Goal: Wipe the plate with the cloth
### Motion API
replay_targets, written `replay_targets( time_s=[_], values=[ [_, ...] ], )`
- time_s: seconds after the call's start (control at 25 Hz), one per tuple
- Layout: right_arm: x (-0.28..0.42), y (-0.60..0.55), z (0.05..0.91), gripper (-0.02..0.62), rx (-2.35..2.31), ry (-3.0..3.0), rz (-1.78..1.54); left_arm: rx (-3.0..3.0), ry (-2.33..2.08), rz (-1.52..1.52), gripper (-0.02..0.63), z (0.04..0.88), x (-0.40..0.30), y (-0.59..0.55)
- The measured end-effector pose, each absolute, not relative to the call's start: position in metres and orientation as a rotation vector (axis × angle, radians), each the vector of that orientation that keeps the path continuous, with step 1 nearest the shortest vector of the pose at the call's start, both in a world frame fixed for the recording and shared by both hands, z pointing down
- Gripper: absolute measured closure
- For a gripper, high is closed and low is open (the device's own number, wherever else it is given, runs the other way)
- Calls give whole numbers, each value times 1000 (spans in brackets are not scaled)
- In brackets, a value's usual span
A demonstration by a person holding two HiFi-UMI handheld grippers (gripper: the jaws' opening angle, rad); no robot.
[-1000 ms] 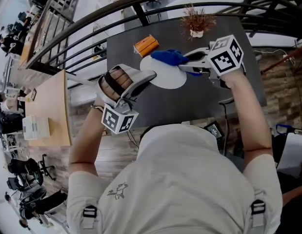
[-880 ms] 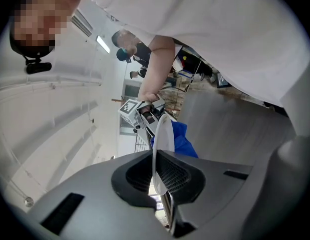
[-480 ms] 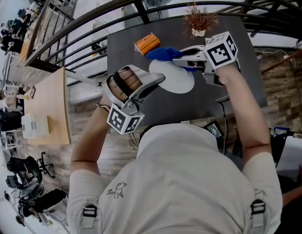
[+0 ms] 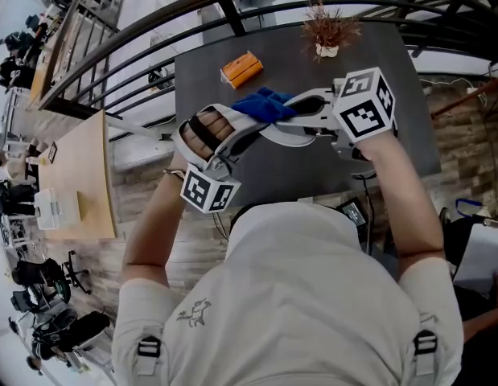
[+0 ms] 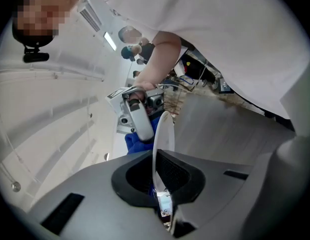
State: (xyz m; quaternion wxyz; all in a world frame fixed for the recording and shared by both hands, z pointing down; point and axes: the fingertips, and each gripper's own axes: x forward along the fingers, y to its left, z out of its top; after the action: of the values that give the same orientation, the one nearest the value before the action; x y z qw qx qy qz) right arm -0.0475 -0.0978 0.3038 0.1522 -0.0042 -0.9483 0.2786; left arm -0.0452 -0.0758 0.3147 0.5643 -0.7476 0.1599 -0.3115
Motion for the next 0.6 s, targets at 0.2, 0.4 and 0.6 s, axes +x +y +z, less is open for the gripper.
replay_targets(
  time_s=[0.2,0.4,0.6],
  values=[
    [-33,-94,306,511,29,-2739,832,-1813,452,-765,589,319,-55,-93],
    [-31,-87,311,511,43,-2743,794,-1820,471,-821,589,331,-42,-98],
    [-45,-79,309,511,80,-2732,710,-1822,466,-839,589,334,-36,-89]
  ],
)
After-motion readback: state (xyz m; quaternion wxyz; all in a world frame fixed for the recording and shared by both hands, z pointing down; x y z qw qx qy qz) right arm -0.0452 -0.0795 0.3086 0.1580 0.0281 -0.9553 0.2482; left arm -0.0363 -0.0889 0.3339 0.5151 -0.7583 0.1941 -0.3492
